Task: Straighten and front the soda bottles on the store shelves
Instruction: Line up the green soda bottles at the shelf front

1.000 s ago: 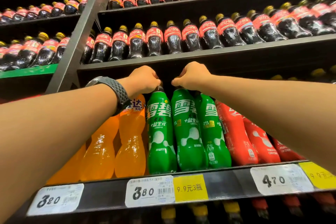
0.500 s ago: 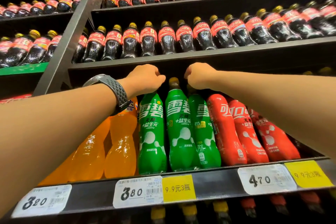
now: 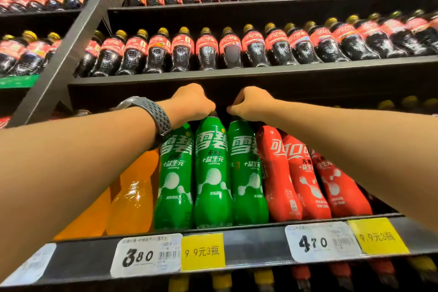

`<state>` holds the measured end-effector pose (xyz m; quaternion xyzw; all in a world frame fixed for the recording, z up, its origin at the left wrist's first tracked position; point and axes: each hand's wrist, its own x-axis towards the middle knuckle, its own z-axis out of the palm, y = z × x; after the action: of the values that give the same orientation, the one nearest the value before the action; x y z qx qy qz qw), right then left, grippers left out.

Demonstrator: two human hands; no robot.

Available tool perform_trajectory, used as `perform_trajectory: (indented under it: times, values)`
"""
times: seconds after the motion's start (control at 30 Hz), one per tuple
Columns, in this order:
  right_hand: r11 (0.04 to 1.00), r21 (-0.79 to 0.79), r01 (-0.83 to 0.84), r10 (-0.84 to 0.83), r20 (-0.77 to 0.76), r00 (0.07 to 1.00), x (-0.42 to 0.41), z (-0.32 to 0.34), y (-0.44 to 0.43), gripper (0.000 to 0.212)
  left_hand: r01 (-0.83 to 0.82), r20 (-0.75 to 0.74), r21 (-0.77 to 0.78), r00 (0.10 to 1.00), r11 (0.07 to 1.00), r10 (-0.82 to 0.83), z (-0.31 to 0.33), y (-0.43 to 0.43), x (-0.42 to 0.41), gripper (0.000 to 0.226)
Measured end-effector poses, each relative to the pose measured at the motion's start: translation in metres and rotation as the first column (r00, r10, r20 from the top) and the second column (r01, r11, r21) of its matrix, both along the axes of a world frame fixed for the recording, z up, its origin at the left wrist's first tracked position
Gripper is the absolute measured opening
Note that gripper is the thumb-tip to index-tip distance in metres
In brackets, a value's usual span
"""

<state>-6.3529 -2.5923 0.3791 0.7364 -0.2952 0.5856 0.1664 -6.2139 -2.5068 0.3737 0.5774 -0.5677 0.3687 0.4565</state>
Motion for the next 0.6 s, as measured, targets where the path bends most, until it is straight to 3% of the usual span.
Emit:
perform_trajectory:
  times: [0.17,0.43,0.6]
  values:
    - [0.999,0.024,-0.028,0.027,0.061,0.998,-0.006,0.000,-0.001,0.045,0.065,-0.047,0.012,0.997,0.998,-0.064,-0.001,0.002,0.003,0.027]
    - [0.994,0.027,-0.110,0.107,0.104,0.989,-0.008,-0.001,0.009,0.054,0.062,-0.036,0.008,0.997,0.998,-0.062,-0.003,0.001,0.002,0.029]
    - [0.999,0.042,-0.026,0.024,0.050,0.998,-0.009,-0.002,0.012,0.061,0.047,-0.020,0.014,0.999,0.999,-0.047,-0.004,0.001,0.000,0.028]
